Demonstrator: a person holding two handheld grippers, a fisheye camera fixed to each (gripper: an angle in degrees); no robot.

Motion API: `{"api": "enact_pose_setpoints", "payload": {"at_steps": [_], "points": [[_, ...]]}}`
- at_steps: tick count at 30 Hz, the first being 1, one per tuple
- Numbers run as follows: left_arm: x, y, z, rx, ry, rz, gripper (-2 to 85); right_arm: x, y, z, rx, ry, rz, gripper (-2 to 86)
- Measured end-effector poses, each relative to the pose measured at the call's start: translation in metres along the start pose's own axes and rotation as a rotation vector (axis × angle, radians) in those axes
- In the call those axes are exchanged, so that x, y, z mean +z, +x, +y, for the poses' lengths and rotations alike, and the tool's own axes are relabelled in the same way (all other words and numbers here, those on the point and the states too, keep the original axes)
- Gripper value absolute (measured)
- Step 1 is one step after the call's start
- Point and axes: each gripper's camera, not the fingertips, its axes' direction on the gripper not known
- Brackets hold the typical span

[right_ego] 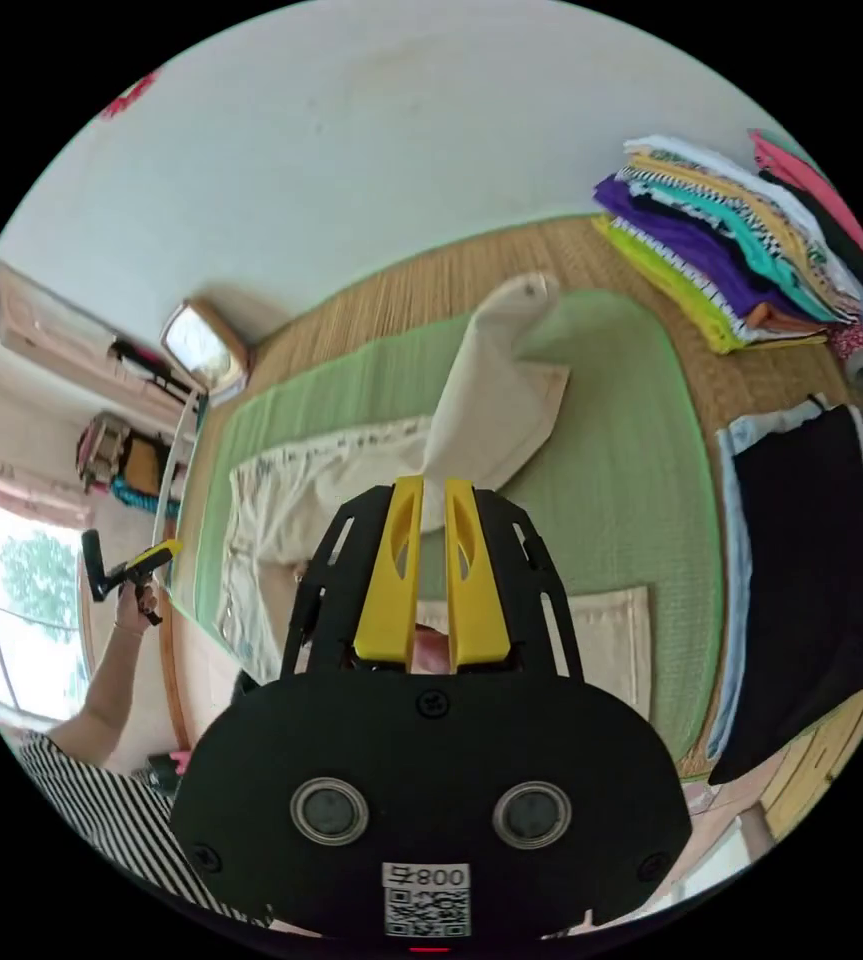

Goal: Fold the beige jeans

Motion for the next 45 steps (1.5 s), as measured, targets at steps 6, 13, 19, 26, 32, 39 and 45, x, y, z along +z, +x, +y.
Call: {"api": "enact_pose_setpoints", "payload": {"at_steps": [6, 13, 19, 26, 32, 39, 45], "points": [[0.029, -0.027, 0.045, -0.194, -0.089, -0.016, 2.1, 0.076, -0.043, 0.080, -0.141, -0.224, 0.092, 2.9], [0.034, -0.024, 0.017, -0.125, -0.103, -0.117, 0.2, 0.099, -0.050, 0.100, -0.089, -0.231, 0.144, 0.9], [0.030, -0.043, 0.002, -0.201, -0.067, -0.229, 0.1, 0.113, -0.072, 0.103, -0.100, -0.234, 0.111, 0.3], [0.020, -0.038, -0.020, -0.175, -0.004, -0.256, 0.0, 0.122, -0.098, 0.102, -0.162, -0.243, 0.103, -0.2], [0.040, 0.010, -0.059, 0.005, 0.048, -0.096, 0.1, 0.084, -0.062, 0.106, -0.086, -0.150, 0.159, -0.4], [0.082, 0.051, -0.122, 0.112, 0.035, -0.040, 0.1, 0.056, 0.000, 0.131, 0.057, -0.156, 0.191, -0.4], [0.108, 0.084, -0.177, 0.219, 0.047, -0.003, 0.1, 0.027, 0.008, 0.132, 0.105, -0.053, 0.225, -0.4]]}}
